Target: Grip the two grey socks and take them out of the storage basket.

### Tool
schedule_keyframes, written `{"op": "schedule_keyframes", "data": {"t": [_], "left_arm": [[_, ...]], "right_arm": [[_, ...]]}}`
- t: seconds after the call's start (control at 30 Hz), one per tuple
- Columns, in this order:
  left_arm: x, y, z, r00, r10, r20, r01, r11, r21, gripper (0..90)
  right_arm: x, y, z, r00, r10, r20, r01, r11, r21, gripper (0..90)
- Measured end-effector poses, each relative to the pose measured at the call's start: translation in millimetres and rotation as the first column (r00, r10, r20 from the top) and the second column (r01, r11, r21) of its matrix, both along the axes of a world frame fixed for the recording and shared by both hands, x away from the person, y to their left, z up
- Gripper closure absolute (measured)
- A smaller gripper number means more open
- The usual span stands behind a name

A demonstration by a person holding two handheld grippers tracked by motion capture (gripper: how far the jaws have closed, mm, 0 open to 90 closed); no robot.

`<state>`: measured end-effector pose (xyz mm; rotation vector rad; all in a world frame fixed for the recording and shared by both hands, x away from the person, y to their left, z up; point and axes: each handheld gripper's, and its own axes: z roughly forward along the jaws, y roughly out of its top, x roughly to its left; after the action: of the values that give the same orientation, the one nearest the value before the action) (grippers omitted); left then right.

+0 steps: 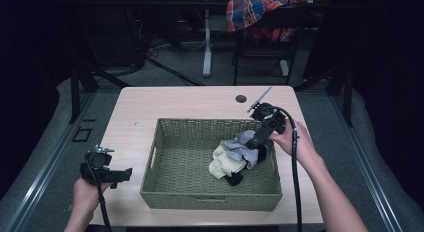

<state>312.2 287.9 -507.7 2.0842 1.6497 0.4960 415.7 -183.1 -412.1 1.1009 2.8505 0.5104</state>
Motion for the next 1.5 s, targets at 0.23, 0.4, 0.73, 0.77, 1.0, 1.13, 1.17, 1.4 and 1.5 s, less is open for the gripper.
{"op": "schedule_keyframes", "data": {"t": [0.23, 0.4, 0.73, 0.77, 1.0, 1.13, 1.17, 1.4, 1.5], "left_arm": [[-0.1, -0.9, 0.6, 1.0000, -0.006, -0.003, 0.006, 1.0000, 0.000, 0.8], [0.3, -0.9, -0.3, 1.0000, -0.002, 0.000, 0.002, 1.0000, -0.001, 0.8], [0.5, -1.3, -0.4, 1.0000, -0.006, 0.001, 0.006, 1.0000, 0.000, 0.8], [0.6, -1.1, -0.4, 1.0000, -0.007, 0.001, 0.007, 1.0000, 0.002, 0.8], [0.6, -1.2, -0.4, 1.0000, -0.009, 0.001, 0.009, 1.0000, 0.001, 0.7], [0.5, -1.0, -0.3, 1.0000, -0.009, 0.001, 0.009, 1.0000, 0.000, 0.8], [0.5, -0.8, -0.4, 1.0000, -0.009, 0.001, 0.009, 1.0000, 0.000, 0.8], [0.5, -1.0, -0.2, 1.0000, -0.009, 0.001, 0.009, 1.0000, 0.000, 0.8], [0.5, -1.1, -0.2, 0.9999, -0.010, 0.001, 0.010, 0.9999, 0.001, 0.8]], "right_arm": [[14.8, 11.6, -18.2, 0.9991, -0.014, -0.039, 0.013, 1.000, -0.026, 1.7], [27.0, 12.5, -31.4, 0.9967, -0.055, -0.059, 0.051, 0.997, -0.058, 3.1], [38.3, 24.6, -53.7, 0.9943, -0.066, -0.083, 0.056, 0.991, -0.118, 7.0], [38.6, 26.3, -55.0, 0.9937, -0.069, -0.088, 0.058, 0.991, -0.123, 7.1], [40.2, 47.9, -64.1, 0.9952, -0.040, -0.090, 0.025, 0.986, -0.166, 9.2], [42.3, 56.2, -70.0, 0.9953, -0.048, -0.085, 0.032, 0.984, -0.173, 14.1], [42.3, 56.2, -70.0, 0.9953, -0.048, -0.085, 0.032, 0.984, -0.173, 14.1], [43.1, 63.5, -73.9, 0.9964, -0.068, -0.051, 0.056, 0.979, -0.198, 37.1], [41.9, 65.1, -74.8, 0.9975, -0.063, -0.032, 0.055, 0.978, -0.200, 50.3]]}}
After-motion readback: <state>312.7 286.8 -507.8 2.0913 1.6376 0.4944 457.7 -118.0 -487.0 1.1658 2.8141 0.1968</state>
